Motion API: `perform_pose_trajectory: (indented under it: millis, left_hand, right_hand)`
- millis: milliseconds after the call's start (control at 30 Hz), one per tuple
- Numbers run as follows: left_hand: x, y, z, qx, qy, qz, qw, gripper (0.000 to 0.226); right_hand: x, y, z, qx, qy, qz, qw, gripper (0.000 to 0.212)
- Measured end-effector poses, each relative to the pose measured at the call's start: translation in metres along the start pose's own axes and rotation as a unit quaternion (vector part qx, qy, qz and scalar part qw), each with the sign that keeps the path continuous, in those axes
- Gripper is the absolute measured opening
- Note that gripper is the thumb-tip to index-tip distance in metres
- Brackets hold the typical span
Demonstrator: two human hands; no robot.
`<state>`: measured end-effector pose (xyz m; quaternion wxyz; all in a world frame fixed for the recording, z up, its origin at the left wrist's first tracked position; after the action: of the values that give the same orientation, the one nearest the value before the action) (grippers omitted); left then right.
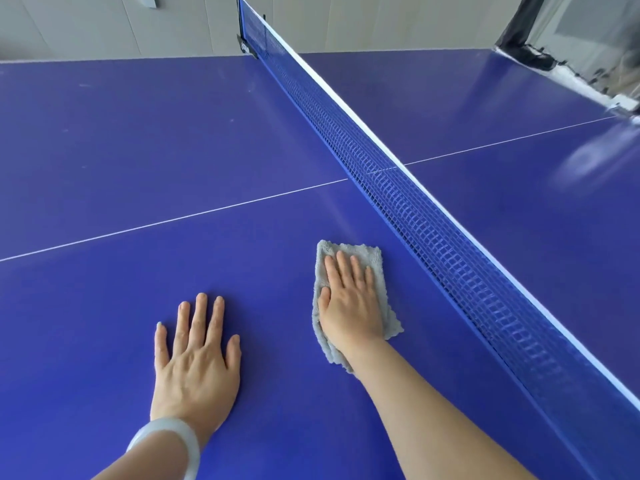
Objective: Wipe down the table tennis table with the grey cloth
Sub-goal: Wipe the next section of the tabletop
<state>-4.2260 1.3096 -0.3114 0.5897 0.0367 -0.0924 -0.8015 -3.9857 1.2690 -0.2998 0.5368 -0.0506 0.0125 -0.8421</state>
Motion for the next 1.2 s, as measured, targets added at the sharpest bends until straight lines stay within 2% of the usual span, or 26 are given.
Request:
perform_pose_trajectory:
  millis: [67, 133, 200, 267, 333, 400, 467, 533, 600, 667, 733, 800, 900, 967, 1033, 1067, 1200]
  left_hand:
    - [0.0, 0.001, 0.002, 0.006, 0.007, 0.001, 1.0, 0.066]
    - [-0.001, 0.002, 0.003, 0.013, 0.013, 0.001, 1.0, 0.065]
    - [-0.002, 0.003, 0.003, 0.017, 0.013, 0.001, 1.0, 0.064]
    - [-0.002, 0.004, 0.003, 0.02, 0.012, 0.0, 1.0, 0.067]
    - [-0.003, 0.004, 0.002, 0.01, 0.005, -0.003, 1.0, 0.071]
    - [-0.002, 0.003, 0.001, 0.005, 0.001, -0.004, 1.0, 0.071]
    - [-0.002, 0.002, 0.0, 0.004, -0.006, -0.005, 1.0, 0.071]
    - [-0.002, 0.002, 0.0, 0.003, -0.008, -0.003, 1.0, 0.071]
    - [-0.003, 0.003, 0.002, 0.0, -0.007, -0.003, 1.0, 0.072]
    - [-0.003, 0.003, 0.003, -0.001, -0.005, -0.001, 1.0, 0.072]
    - [-0.004, 0.005, 0.004, 0.001, -0.004, 0.0, 1.0, 0.072]
    - [-0.003, 0.006, 0.004, -0.001, -0.004, -0.003, 1.0, 0.072]
    - [-0.001, 0.005, 0.004, -0.001, -0.008, -0.006, 1.0, 0.071]
    - [-0.001, 0.004, 0.003, 0.003, -0.013, -0.008, 1.0, 0.07]
    - [-0.002, 0.003, 0.001, 0.004, -0.016, -0.01, 1.0, 0.07]
    - [-0.003, 0.003, 0.001, 0.002, -0.017, -0.011, 1.0, 0.069]
    - [-0.003, 0.001, 0.0, -0.009, -0.017, -0.012, 1.0, 0.071]
  right_hand:
    - [0.01, -0.031, -0.006, -0.019, 0.016, 0.027, 0.999, 0.061]
    - [0.027, -0.065, -0.013, -0.046, 0.017, 0.152, 0.987, 0.062]
    - [0.037, -0.074, -0.013, -0.042, -0.013, 0.284, 0.958, 0.062]
    - [0.022, -0.046, -0.005, -0.016, -0.017, 0.34, 0.94, 0.06]
    - [-0.008, -0.002, 0.004, 0.025, -0.016, 0.275, 0.961, 0.059]
    - [-0.031, 0.034, 0.01, 0.043, -0.011, 0.143, 0.989, 0.059]
    - [-0.036, 0.033, 0.007, 0.031, 0.001, 0.027, 0.999, 0.059]
    - [-0.028, 0.001, -0.002, 0.009, 0.009, -0.031, 0.999, 0.06]
    - [-0.014, -0.045, -0.01, -0.021, 0.014, 0.032, 0.999, 0.061]
    - [0.001, -0.078, -0.012, -0.036, 0.0, 0.163, 0.986, 0.062]
    - [-0.007, -0.073, -0.007, -0.029, -0.017, 0.249, 0.968, 0.061]
    - [-0.042, -0.041, 0.0, -0.007, -0.007, 0.221, 0.975, 0.06]
    - [-0.105, 0.011, 0.013, 0.004, -0.002, 0.053, 0.999, 0.059]
    - [-0.134, 0.017, 0.012, -0.007, -0.012, -0.033, 0.999, 0.059]
    - [-0.154, 0.007, 0.007, -0.022, -0.025, -0.081, 0.996, 0.059]
    - [-0.161, -0.003, 0.006, -0.023, -0.031, -0.068, 0.997, 0.059]
    - [-0.172, -0.008, 0.008, -0.005, -0.056, 0.109, 0.992, 0.059]
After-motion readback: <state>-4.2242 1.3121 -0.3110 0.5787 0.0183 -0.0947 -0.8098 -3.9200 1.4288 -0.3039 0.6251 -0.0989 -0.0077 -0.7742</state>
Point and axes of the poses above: each hand's wrist, its own x-axis away from the middle knuckle, its own z-axis out of the back of the hand, y = z × x, the point moved 6 cm from there along -x, towards the middle knuckle, and after that the axes turned 4 degrees about z, right-handed, at the moved point
